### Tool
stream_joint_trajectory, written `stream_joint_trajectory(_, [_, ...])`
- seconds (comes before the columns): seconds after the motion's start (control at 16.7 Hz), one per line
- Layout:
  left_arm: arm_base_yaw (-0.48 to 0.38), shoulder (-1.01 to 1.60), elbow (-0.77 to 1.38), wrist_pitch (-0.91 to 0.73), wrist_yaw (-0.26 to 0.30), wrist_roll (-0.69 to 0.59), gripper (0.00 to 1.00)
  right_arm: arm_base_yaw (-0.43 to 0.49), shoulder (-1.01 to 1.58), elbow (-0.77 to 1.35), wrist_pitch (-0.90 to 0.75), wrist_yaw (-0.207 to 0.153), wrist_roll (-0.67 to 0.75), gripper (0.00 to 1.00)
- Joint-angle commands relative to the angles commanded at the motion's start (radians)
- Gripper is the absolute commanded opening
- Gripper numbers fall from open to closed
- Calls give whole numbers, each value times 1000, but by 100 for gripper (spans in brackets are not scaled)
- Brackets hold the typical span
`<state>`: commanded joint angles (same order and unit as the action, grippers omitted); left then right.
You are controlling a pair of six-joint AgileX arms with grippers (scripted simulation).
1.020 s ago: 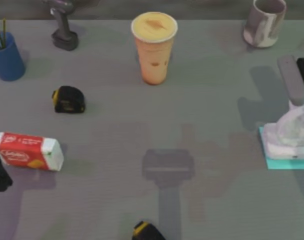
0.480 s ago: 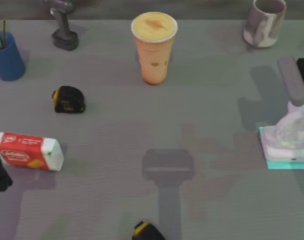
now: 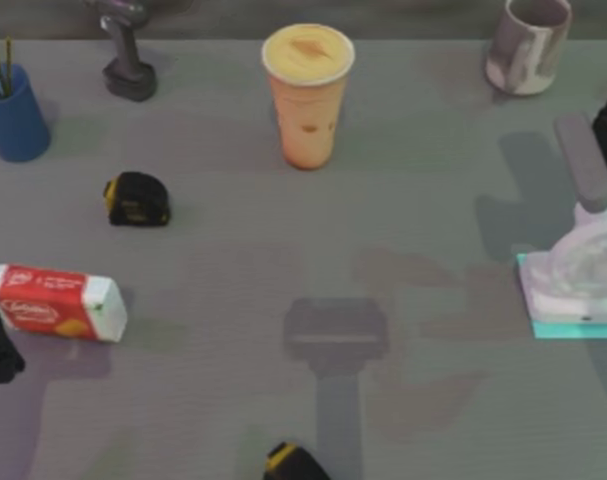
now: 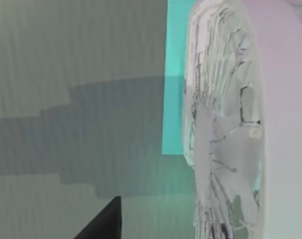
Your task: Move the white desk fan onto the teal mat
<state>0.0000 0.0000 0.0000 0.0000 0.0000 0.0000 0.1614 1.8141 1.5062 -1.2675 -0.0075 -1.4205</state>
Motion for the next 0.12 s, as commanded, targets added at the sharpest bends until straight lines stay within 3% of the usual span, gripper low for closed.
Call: stream_joint_trajectory(0.12, [0,0,0,0,0,0,100,0,0,0,0,0,0,100])
